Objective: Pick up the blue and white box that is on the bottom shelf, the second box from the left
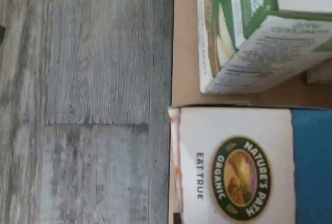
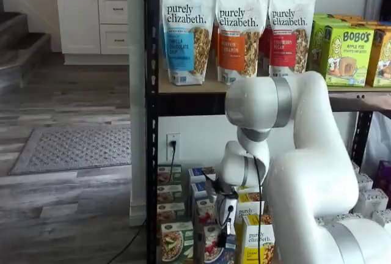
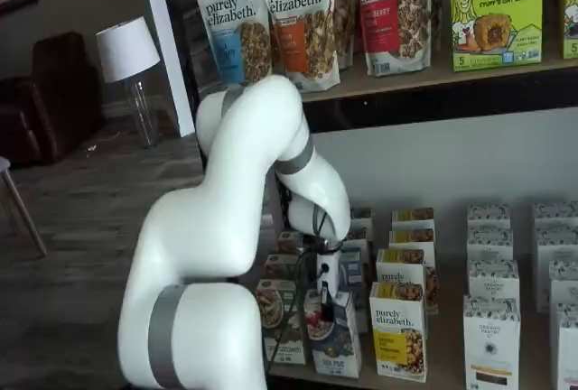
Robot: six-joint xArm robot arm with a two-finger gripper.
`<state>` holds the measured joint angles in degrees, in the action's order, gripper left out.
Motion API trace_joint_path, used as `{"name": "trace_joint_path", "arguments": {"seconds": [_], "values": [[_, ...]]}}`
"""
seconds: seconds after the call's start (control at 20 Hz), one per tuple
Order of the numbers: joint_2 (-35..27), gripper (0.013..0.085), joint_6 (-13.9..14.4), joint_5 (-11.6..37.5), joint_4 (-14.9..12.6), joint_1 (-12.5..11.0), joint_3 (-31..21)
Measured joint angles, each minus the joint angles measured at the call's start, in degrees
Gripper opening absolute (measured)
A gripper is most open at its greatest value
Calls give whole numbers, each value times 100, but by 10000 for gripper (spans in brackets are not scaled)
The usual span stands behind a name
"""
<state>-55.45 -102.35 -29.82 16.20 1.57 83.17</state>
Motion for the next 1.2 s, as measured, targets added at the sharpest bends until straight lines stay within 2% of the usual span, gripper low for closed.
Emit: {"name": "trace_joint_path", "arguments": {"seconds": [0.4,0.6,0.8,1.2], "values": [[535,450,-442,321,493,48,-854],[876,450,-555,414,601,57,-1356],[1217,450,-583,462,637,82,-1816],[1988,450,-367,492,498,188,-2693]]}}
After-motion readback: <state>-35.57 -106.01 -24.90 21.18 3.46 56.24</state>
